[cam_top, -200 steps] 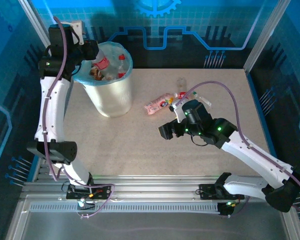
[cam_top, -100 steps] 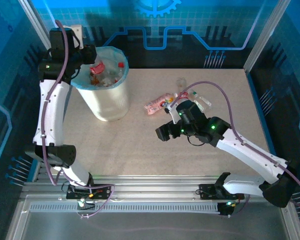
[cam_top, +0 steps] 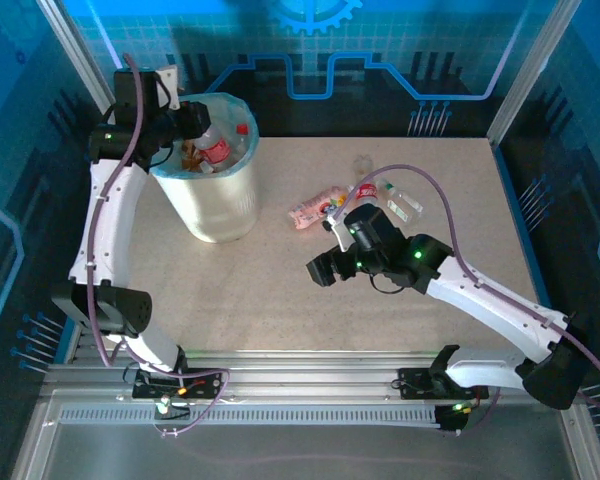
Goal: Put the plastic bottles in the bin
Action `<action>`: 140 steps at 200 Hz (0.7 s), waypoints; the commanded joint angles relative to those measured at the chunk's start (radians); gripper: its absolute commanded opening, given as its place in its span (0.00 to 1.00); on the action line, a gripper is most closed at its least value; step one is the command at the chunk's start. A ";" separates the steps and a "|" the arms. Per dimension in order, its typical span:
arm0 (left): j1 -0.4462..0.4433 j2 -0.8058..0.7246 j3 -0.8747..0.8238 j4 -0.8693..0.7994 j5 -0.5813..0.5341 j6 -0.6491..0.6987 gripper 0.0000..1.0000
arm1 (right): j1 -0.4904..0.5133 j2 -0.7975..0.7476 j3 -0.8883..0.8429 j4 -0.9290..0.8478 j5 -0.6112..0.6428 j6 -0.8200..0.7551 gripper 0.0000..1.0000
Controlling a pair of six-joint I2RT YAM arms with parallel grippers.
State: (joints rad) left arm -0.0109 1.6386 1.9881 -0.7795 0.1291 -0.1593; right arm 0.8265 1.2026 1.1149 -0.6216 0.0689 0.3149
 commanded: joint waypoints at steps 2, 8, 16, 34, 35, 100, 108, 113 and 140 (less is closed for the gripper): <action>-0.006 -0.041 0.037 0.020 0.046 -0.068 0.00 | 0.021 0.007 0.028 -0.025 0.012 0.007 0.93; -0.006 -0.048 0.038 0.025 0.036 -0.068 0.00 | 0.023 0.007 0.029 -0.028 0.014 0.004 0.93; -0.005 -0.056 0.041 0.026 0.041 -0.070 0.00 | 0.023 0.009 0.028 -0.031 0.019 0.003 0.93; -0.014 -0.043 0.035 0.006 0.098 -0.078 0.00 | 0.023 0.013 0.022 -0.030 0.033 -0.001 0.93; -0.015 -0.042 0.034 0.004 0.099 -0.077 0.00 | 0.023 0.013 0.022 -0.028 0.033 -0.001 0.93; -0.090 -0.005 -0.204 0.081 -0.039 0.068 0.00 | 0.031 0.087 0.045 -0.035 0.019 -0.009 0.93; -0.090 -0.002 -0.214 0.079 -0.080 0.088 0.00 | 0.034 0.094 0.046 -0.039 0.023 -0.011 0.93; -0.090 0.000 -0.218 0.080 -0.098 0.100 0.00 | 0.035 0.098 0.048 -0.042 0.024 -0.013 0.93; -0.090 0.027 -0.198 0.063 -0.180 0.145 0.00 | 0.042 0.119 0.063 -0.058 0.030 -0.017 0.93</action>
State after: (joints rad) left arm -0.0933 1.6215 1.8004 -0.6479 0.0486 -0.0933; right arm 0.8463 1.3064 1.1320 -0.6472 0.0799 0.3126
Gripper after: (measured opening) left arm 0.318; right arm 0.929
